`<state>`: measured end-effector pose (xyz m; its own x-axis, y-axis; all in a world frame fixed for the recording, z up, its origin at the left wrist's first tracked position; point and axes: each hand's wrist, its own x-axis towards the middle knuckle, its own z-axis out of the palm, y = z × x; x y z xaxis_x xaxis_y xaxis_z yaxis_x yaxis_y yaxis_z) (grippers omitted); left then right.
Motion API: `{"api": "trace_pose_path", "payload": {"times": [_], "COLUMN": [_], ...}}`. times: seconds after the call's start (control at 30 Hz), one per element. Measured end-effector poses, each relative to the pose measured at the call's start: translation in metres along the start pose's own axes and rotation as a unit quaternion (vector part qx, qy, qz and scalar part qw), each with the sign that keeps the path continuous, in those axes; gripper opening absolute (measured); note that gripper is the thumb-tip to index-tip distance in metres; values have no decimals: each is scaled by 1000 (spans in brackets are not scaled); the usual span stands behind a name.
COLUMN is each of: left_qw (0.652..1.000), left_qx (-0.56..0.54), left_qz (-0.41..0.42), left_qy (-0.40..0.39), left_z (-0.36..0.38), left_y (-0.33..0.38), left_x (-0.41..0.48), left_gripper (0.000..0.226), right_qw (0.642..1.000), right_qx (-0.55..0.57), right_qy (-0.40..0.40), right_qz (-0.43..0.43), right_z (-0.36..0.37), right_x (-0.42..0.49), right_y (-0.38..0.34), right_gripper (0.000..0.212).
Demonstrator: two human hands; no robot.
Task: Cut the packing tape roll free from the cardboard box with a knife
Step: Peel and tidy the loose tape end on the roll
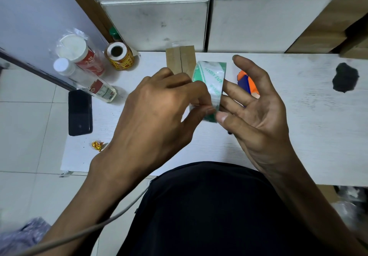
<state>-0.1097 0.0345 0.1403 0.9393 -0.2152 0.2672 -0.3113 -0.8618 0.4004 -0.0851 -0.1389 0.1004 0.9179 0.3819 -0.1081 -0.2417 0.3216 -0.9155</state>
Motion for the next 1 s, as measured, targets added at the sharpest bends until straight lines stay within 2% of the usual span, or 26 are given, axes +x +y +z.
{"api": "trace_pose_path", "payload": {"times": [0.43,0.6,0.8,1.0], "left_qw": [997,995,992,983], "left_qx": [-36,-55,-60,-94], "left_qz": [-56,-79,-100,-149], "left_qy": [28,34,44,54], "left_z": [0,1,-1,-5], "left_y": [6,6,8,10], "left_x": [0,-1,-1,0], "left_gripper": [7,7,16,37], "right_qw": [1000,999,998,999], "right_qx": [-8,-24,-52,-43], "right_qy": [9,13,16,17], "right_qz": [-13,-23,-27,-28], "right_z": [3,4,4,8], "right_x": [-1,0,0,-2], "right_y": [-4,-5,-4,-7], "right_gripper": [80,73,69,73]}}
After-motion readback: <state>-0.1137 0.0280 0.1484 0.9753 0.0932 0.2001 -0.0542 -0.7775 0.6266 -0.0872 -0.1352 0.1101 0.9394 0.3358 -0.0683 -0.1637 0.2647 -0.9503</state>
